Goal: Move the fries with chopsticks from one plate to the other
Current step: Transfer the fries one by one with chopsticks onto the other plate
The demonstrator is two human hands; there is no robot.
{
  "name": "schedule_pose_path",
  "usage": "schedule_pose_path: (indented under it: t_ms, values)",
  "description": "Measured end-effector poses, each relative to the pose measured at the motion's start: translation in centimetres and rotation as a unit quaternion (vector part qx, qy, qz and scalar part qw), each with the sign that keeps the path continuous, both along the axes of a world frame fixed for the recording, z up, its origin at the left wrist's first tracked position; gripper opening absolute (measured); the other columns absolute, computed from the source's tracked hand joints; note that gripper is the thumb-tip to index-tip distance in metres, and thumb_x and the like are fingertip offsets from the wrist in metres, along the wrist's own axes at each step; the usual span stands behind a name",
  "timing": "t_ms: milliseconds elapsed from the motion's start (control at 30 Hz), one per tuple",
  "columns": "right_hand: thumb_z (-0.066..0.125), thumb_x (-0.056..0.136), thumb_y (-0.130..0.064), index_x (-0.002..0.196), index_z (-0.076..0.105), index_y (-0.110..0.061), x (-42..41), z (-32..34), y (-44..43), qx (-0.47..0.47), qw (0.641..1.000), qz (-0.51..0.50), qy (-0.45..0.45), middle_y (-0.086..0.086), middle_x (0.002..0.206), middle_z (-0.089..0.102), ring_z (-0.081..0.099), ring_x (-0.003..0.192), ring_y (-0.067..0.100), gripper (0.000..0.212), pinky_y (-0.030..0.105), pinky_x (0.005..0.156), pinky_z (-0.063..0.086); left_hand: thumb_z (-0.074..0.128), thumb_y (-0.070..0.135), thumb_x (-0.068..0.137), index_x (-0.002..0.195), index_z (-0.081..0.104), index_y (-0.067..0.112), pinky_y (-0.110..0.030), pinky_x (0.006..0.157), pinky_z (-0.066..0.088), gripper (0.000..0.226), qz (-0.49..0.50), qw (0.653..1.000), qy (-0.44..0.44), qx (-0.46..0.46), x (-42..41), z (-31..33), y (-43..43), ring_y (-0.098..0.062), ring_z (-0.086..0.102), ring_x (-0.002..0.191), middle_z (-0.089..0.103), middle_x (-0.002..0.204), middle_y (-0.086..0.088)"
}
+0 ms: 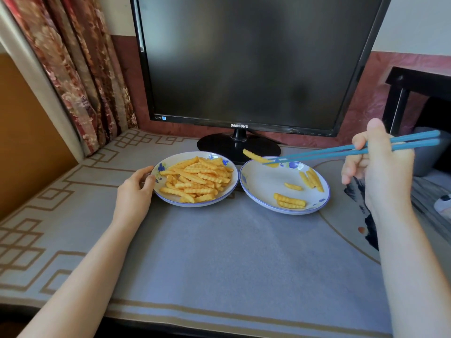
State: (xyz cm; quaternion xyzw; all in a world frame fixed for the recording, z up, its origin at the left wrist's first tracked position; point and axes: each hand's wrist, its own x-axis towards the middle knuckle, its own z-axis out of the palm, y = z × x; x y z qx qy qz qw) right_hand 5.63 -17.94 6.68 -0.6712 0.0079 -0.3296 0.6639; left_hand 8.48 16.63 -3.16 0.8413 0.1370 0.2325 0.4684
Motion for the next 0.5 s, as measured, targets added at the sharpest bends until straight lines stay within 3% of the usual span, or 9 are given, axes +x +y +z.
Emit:
schedule_pose_path:
  t_ms: [67, 167, 300, 433, 500]
  values:
    - [0.042, 0.101, -0.033, 0.063, 0.045, -0.015, -0.3, 0.4, 0.8, 0.021, 1.000, 0.007, -0.014, -0.001, 0.036, 0.041, 0.042, 0.027, 0.016, 0.041, 0.034, 0.045, 0.022, 0.044, 0.019, 0.096, 0.125, 0.059, 0.014, -0.020, 0.083, 0.033, 0.033, -0.001, 1.000, -0.002, -0.001, 0.0, 0.0, 0.0, -0.008, 0.049, 0.099, 0.064, 0.119, -0.006]
    - [0.042, 0.102, -0.029, 0.064, 0.043, -0.014, -0.6, 1.3, 3.1, 0.045, 0.998, 0.038, -0.033, -0.006, 0.043, 0.046, 0.042, 0.028, 0.015, 0.041, 0.030, 0.042, 0.024, 0.044, 0.019, 0.096, 0.125, 0.060, 0.014, -0.019, 0.082, 0.032, 0.033, -0.001, 1.000, -0.004, -0.005, 0.1, -0.1, 0.0, -0.007, 0.048, 0.097, 0.064, 0.118, -0.006]
    - [0.042, 0.102, -0.023, 0.059, 0.043, -0.013, -0.7, 1.8, 7.5, 0.036, 0.994, 0.102, -0.035, -0.003, 0.043, 0.042, 0.044, 0.027, 0.018, 0.043, 0.037, 0.042, 0.018, 0.043, 0.020, 0.097, 0.125, 0.059, 0.015, -0.019, 0.082, 0.032, 0.033, -0.002, 1.000, -0.001, -0.005, 0.1, -0.1, 0.0, -0.007, 0.048, 0.097, 0.064, 0.119, -0.005]
    - [0.041, 0.103, -0.022, 0.060, 0.043, -0.010, -0.3, 0.8, 11.4, 0.018, 0.985, 0.171, -0.017, -0.002, 0.051, 0.041, 0.046, 0.028, 0.023, 0.045, 0.017, 0.036, 0.021, 0.043, 0.020, 0.097, 0.126, 0.059, 0.015, -0.019, 0.082, 0.032, 0.033, -0.004, 1.000, -0.002, -0.007, 0.0, -0.1, 0.0, -0.007, 0.047, 0.097, 0.063, 0.119, -0.005]
    - [0.041, 0.103, -0.024, 0.059, 0.043, -0.010, -0.2, 0.1, 13.0, 0.009, 0.980, 0.198, -0.008, -0.001, 0.047, 0.040, 0.045, 0.031, 0.028, 0.047, 0.015, 0.035, 0.025, 0.043, 0.020, 0.097, 0.126, 0.059, 0.015, -0.019, 0.082, 0.032, 0.033, -0.004, 1.000, -0.003, -0.005, 0.0, 0.0, -0.1, -0.007, 0.047, 0.097, 0.063, 0.120, -0.006]
